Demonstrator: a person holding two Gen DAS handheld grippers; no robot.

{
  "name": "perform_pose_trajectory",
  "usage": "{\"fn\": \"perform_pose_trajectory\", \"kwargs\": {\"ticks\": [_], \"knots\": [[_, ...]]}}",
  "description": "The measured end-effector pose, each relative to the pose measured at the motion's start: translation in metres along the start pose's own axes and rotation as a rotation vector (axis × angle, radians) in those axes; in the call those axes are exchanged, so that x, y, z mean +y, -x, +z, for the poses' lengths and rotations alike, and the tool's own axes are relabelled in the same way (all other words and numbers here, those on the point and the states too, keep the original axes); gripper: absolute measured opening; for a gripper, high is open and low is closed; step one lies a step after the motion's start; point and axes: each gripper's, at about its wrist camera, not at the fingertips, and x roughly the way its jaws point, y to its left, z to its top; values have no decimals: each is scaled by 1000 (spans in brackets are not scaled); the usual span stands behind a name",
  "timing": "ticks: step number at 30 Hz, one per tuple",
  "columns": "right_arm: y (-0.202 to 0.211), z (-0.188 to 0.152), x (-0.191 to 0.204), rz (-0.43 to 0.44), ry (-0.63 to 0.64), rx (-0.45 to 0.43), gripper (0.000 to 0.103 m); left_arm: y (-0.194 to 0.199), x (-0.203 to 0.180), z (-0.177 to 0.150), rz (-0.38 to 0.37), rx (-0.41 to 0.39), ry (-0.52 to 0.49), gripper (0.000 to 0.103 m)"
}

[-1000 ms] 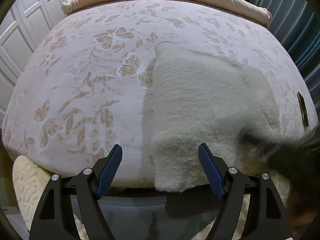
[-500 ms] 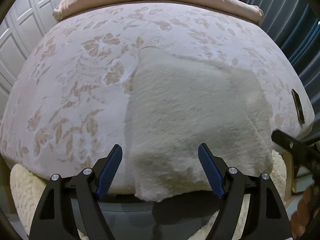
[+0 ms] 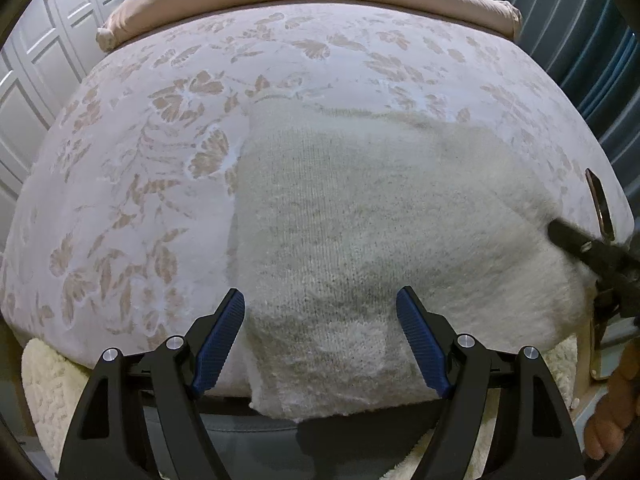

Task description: Fold small clothes

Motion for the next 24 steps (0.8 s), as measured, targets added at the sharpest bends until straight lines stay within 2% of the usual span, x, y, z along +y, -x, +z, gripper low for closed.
{"fn": "perform_pose_trajectory", "kwargs": {"ticks": [2,4,7,11,13,15,17,19,21,24], "knots": [[-34,-12,-11,-67,10,105,14,-5,-2,-2,8,7,-4,76],[-37,-16,-13,-62,-4,82,19,-9,-4,-3,28,6,-24,76],[-19,-8,-13,-47,-34,65,23,-14,-4,-3,46,9,-35,77],[-9,-6,-12,-72,-38,31,39,-17,-2,-2,46,16,-23,79],[-11,-7,-16,-66,-41,41,39,-18,-2,-2,47,16,-26,80],[-16,-7,-13,-42,-46,68,49,-19,-2,-2,51,17,-28,81],[-27,-10,-10,-48,-43,106,51,-19,-2,-2,51,16,-26,81],[-33,-13,-6,-46,-28,116,51,-19,-2,-2,50,17,-28,81],[-32,-13,-2,-41,-20,103,29,-20,-2,-2,50,17,-28,82],[-1,-6,12,17,15,11,18,-20,-2,-2,52,18,-25,82]]}}
